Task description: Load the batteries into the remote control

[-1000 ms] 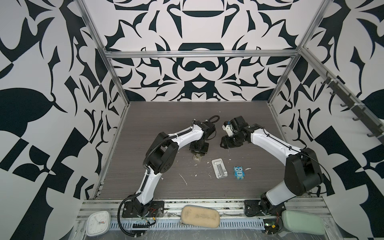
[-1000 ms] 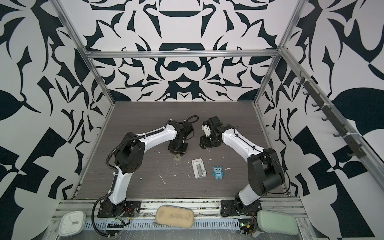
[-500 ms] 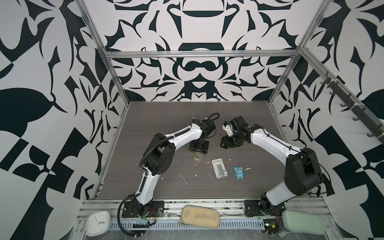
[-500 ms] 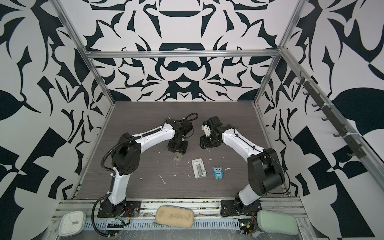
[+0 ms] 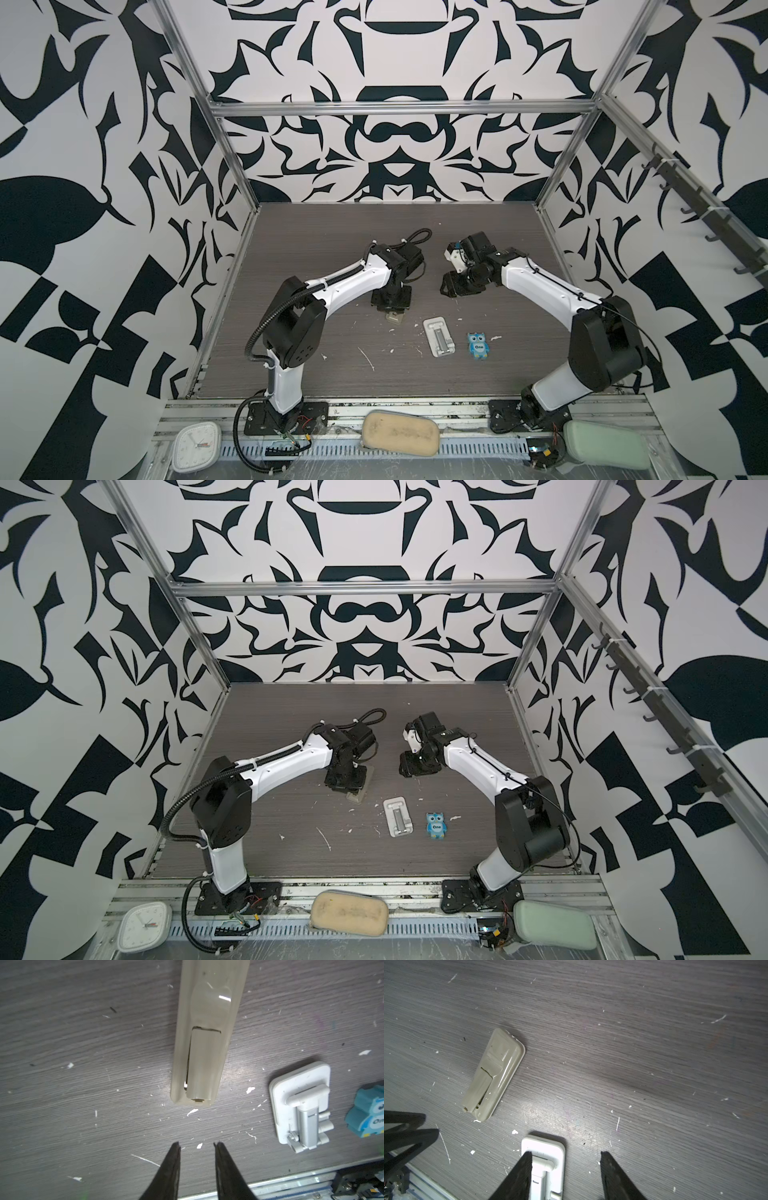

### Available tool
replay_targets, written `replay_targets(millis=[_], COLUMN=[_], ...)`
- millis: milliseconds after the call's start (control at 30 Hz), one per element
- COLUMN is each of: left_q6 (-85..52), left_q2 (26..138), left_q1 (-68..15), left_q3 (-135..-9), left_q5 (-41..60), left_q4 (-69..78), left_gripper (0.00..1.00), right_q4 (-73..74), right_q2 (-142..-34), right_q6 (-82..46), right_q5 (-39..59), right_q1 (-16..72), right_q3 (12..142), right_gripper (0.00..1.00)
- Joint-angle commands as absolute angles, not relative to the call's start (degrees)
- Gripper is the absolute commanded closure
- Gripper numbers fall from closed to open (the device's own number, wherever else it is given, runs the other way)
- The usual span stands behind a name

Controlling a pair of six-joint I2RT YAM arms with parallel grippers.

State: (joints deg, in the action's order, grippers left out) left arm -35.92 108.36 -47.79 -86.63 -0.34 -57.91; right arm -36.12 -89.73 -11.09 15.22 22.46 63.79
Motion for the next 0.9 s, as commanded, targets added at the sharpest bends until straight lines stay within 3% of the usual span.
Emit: replay_targets(millis=[0, 233, 867], left_q6=[-37.3, -36.2, -34.5], left_q2=[109.6, 111.8, 115.3], left_q1=[-48.0, -48.1, -48.1], left_q3=[-86.6, -86.6, -88.2], left_q5=[0.7, 0.2, -2.1], left_q4=[-56.8, -56.7, -58.4], left_gripper=[0.70, 0.79, 0.81], right_q4=[-36.1, -36.4, -36.6], right_q2=[-89.2, -89.3, -90.2], right_q6=[-11.8, -11.8, -11.8], right_q5=[15.7, 15.7, 15.8], right_q1=[22.2, 22.2, 22.2], right_q3=[65.1, 65.6, 66.4], right_gripper=[0.44, 0.44, 0.44])
